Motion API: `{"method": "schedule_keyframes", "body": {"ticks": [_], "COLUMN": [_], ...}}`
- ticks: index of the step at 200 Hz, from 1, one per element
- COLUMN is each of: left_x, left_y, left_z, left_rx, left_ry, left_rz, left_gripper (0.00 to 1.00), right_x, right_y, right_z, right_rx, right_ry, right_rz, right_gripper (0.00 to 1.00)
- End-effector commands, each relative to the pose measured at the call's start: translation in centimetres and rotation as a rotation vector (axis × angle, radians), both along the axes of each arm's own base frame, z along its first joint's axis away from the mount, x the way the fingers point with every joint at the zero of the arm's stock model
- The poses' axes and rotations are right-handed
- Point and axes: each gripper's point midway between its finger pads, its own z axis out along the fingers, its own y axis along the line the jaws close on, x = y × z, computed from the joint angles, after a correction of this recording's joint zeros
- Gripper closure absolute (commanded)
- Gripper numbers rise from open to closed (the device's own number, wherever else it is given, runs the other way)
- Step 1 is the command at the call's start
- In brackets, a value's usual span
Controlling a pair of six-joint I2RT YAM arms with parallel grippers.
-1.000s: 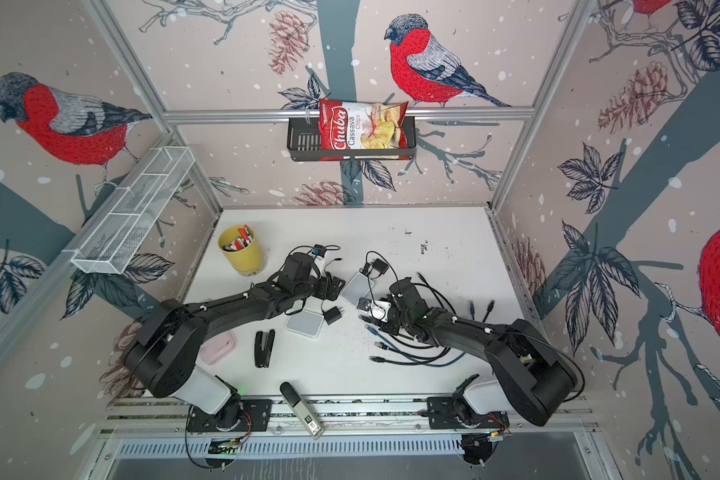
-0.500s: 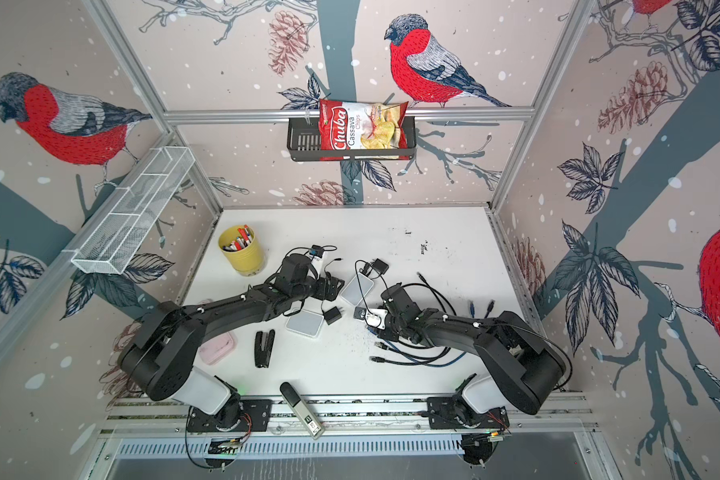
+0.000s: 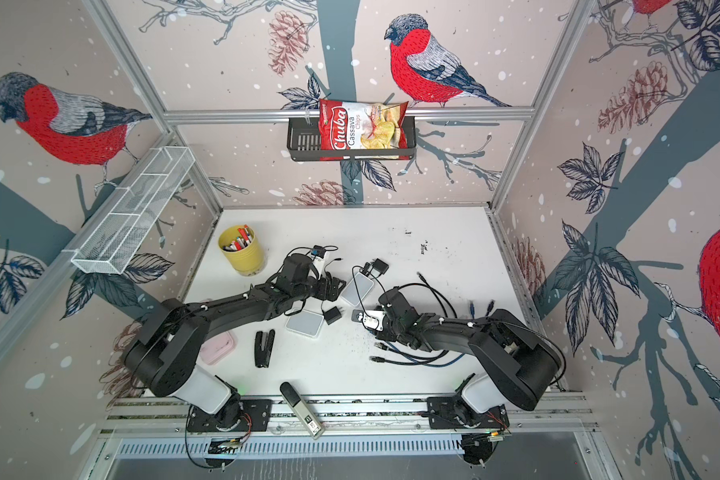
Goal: Insert the plug into the switch port
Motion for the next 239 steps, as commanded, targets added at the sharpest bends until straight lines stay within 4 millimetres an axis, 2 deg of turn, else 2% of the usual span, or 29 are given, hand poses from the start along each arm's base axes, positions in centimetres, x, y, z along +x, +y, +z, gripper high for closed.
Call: {"method": "schedule_keyframes", "body": {"ticks": [1, 54, 110, 209, 239], "left_x": [0.5, 0.5, 0.5, 0.6, 0.7], "left_y": [-0.3, -0.2, -0.3, -0.5, -0.6], "left_z": [0.7, 0.7, 0.6, 0.7, 0.5], "left_rx": [-0.022, -0.017, -0.018, -0.014, -0.009], "left_ry": [-0.022, -0.021, -0.018, -0.022, -0.014], "left_rz": [0.003, 0.005, 0.002, -0.013, -0.018], "left_gripper": [0.04, 0.04, 0.04, 0.04, 0.04], "right_x": [0.0, -0.3, -0.4, -0.5, 0.3], "right_y": [0.3, 0.3, 0.1, 0.0, 0.2], "right_z": [-0.2, -0.7, -1.3, -2.0, -1.0], "right_rx": [-0.012, -0.032, -0.068, -0.098, -0.048], "right_ry": [-0.014, -0.017, -0.014, 0.027, 0.044], "right_rz": [0.021, 0.032, 0.036, 0.04, 0.01], "right_gripper": [0.61, 0.62, 0.68, 0.88, 0.93]}}
